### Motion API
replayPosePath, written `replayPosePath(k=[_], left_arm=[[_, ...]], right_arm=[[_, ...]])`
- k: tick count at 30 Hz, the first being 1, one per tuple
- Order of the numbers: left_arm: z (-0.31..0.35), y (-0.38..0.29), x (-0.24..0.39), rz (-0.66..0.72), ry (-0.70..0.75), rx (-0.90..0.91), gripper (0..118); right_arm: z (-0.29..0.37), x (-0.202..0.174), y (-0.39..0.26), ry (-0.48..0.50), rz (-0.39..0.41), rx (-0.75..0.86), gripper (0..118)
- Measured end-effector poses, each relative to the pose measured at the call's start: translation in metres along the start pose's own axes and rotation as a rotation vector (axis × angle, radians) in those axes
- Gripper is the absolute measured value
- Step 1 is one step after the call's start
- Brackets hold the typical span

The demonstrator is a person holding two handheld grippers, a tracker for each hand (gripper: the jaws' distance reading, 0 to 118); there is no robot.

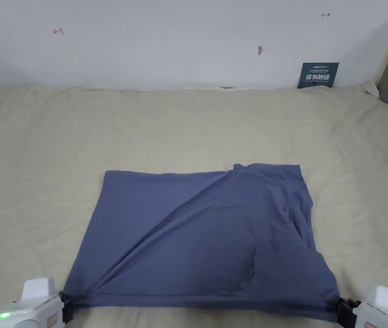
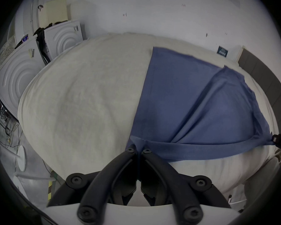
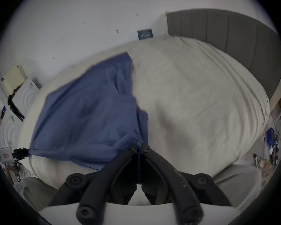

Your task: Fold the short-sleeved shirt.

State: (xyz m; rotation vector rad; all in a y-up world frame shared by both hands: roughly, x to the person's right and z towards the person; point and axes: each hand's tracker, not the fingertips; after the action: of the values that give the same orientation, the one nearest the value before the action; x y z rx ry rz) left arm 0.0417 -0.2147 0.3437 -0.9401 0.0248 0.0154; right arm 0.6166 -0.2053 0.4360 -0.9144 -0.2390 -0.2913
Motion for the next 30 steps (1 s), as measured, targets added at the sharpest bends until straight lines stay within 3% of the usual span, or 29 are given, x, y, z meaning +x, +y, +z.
replayPosePath(k=[5,6,7,8,9,10,11,19,20,22,23,25,26,27,28,30], left_arm=[[-0.011,0.000,0.009,-0.044,0.041,-0.011,7],[-0.010,0.003,0.009,-0.042,0.043,-0.018,18],[-0.006,0.005,0.010,-0.036,0.045,-0.028,39],[-0.001,0.009,0.010,-0.022,0.044,-0.027,70],[0.003,0.012,0.010,-0.004,0.033,-0.017,105],[0.008,0.016,0.011,0.021,0.012,0.001,118],[0.018,0.022,0.013,0.046,-0.016,0.044,118],[0.112,0.084,0.049,0.076,-0.077,0.505,111],[0.123,0.089,0.055,0.071,-0.074,0.571,107],[0.140,0.096,0.064,0.032,-0.080,0.662,88],[0.147,0.099,0.071,0.008,-0.072,0.704,78],[0.156,0.103,0.082,-0.032,-0.036,0.753,50],[0.160,0.102,0.087,-0.055,-0.037,0.781,33],[0.161,0.103,0.091,-0.066,-0.043,0.801,4],[0.161,0.102,0.095,-0.075,-0.052,0.804,0],[0.161,0.103,0.099,-0.078,-0.082,0.798,0]], right_arm=[[-0.027,-0.004,-0.012,-0.038,-0.016,-0.060,5],[-0.024,-0.007,-0.010,-0.049,-0.012,-0.053,12],[-0.020,-0.011,-0.006,-0.060,-0.006,-0.058,24],[-0.015,-0.014,-0.001,-0.060,0.003,-0.056,45],[-0.004,-0.023,0.000,-0.067,0.020,-0.041,76],[0.005,-0.029,0.005,-0.066,0.037,0.004,94],[0.016,-0.035,0.012,-0.053,0.048,0.057,104],[0.117,-0.090,0.076,0.022,0.179,0.533,103],[0.128,-0.097,0.081,0.023,0.196,0.587,103],[0.140,-0.106,0.088,0.010,0.215,0.672,98],[0.147,-0.111,0.090,0.007,0.222,0.708,91],[0.154,-0.118,0.093,-0.004,0.225,0.750,65],[0.157,-0.121,0.093,-0.007,0.227,0.763,49],[0.158,-0.123,0.092,-0.005,0.231,0.782,21],[0.159,-0.124,0.091,-0.004,0.239,0.801,1],[0.159,-0.127,0.090,-0.012,0.244,0.808,1]])
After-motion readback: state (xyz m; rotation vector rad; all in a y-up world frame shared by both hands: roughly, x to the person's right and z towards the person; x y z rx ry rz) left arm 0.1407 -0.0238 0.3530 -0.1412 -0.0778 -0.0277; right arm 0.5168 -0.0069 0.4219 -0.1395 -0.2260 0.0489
